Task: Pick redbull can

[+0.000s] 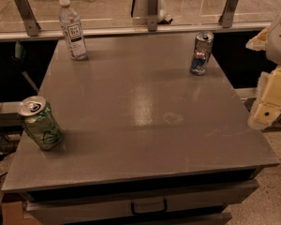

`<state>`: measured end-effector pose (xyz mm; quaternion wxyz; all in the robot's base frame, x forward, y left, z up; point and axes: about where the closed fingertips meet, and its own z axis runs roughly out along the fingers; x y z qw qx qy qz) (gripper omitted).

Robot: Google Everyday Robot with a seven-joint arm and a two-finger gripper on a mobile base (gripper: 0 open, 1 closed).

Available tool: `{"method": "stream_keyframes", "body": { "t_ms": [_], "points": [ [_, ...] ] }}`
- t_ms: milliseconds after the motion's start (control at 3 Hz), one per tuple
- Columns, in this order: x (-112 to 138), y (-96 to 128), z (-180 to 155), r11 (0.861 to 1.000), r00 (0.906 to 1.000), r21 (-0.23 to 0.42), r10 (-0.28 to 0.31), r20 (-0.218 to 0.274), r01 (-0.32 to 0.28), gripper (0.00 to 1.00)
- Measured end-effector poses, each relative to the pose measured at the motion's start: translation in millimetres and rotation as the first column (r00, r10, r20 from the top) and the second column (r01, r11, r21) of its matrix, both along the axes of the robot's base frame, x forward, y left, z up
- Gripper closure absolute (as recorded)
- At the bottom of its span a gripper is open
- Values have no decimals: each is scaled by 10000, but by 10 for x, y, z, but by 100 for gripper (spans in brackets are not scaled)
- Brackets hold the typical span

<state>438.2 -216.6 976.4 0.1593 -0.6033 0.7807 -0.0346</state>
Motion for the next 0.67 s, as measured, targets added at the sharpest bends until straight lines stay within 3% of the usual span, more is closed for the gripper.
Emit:
{"method": "stream_keyframes", "body": {
  "t_ms": [667],
  "points": [
    [81, -34, -11, 9996, 9999, 245, -117, 98, 114, 0]
  ]
}}
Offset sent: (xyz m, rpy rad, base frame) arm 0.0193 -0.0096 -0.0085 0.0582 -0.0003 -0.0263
